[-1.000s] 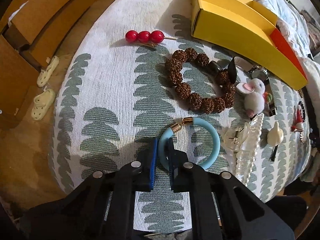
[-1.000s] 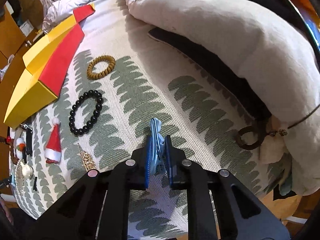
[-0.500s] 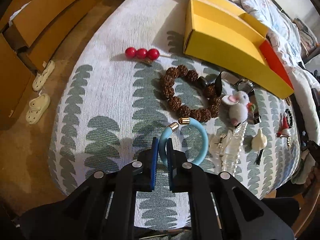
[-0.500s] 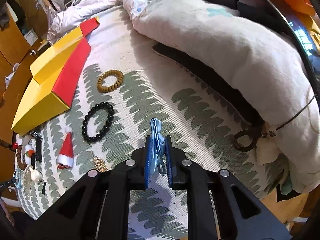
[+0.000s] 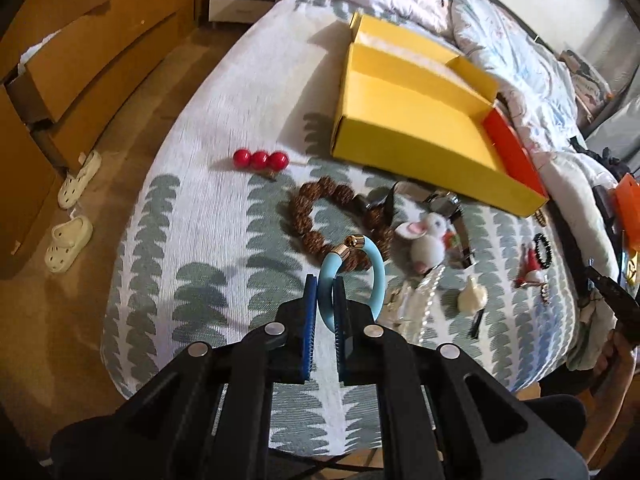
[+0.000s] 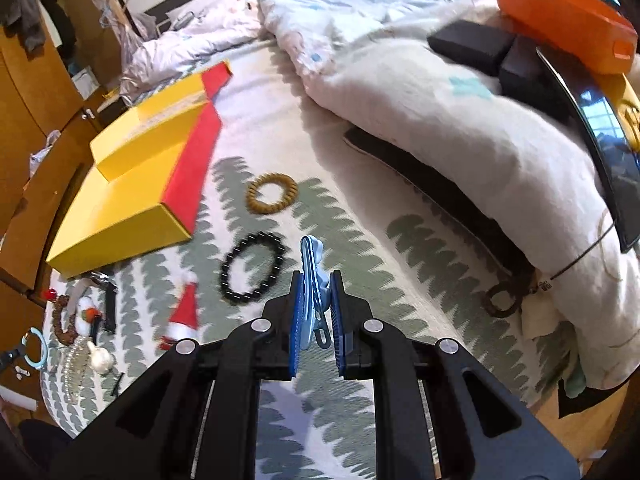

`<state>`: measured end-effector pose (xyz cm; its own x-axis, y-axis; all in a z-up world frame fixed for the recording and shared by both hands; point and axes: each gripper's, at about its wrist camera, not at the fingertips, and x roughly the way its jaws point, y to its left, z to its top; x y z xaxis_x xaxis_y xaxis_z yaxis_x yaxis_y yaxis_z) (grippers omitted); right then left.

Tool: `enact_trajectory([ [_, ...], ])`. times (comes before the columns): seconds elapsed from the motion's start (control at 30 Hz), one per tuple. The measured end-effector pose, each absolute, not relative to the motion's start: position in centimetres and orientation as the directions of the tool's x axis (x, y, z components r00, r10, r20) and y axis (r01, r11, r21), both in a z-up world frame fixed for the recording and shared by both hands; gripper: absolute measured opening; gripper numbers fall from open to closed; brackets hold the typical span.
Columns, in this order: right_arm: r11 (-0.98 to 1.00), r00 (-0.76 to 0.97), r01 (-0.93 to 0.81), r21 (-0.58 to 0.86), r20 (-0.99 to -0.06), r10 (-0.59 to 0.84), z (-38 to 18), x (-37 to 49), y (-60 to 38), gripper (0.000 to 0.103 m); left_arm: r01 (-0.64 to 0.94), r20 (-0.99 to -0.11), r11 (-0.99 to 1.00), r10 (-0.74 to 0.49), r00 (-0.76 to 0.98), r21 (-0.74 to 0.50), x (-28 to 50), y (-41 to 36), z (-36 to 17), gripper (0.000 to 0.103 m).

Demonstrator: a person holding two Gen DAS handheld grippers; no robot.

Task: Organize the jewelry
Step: 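Carry blue hair clip and light-blue bangle with both tools into yellow box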

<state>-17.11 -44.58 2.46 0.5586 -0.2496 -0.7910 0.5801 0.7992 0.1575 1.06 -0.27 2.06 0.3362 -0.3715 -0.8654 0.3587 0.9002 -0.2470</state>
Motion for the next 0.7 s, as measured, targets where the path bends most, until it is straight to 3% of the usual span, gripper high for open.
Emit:
enact_trajectory([
  [0.43,0.909,0.684,0.361,0.209,-0.722,-0.106,7.5,-7.7,-37.4,0.014,0.439,-0.833,0.861,-0.427,0.352,-0.256,3.2,-6.1,7.7,0.008],
  [0.7,0.918,0.679,0.304,0.256,-0.734,-0.02,7.8,2.6,-36.7,0.014,0.458,-0.844,0.862,-0.401,0.356,-0.216,8.8,-11.7,8.6,0.008],
])
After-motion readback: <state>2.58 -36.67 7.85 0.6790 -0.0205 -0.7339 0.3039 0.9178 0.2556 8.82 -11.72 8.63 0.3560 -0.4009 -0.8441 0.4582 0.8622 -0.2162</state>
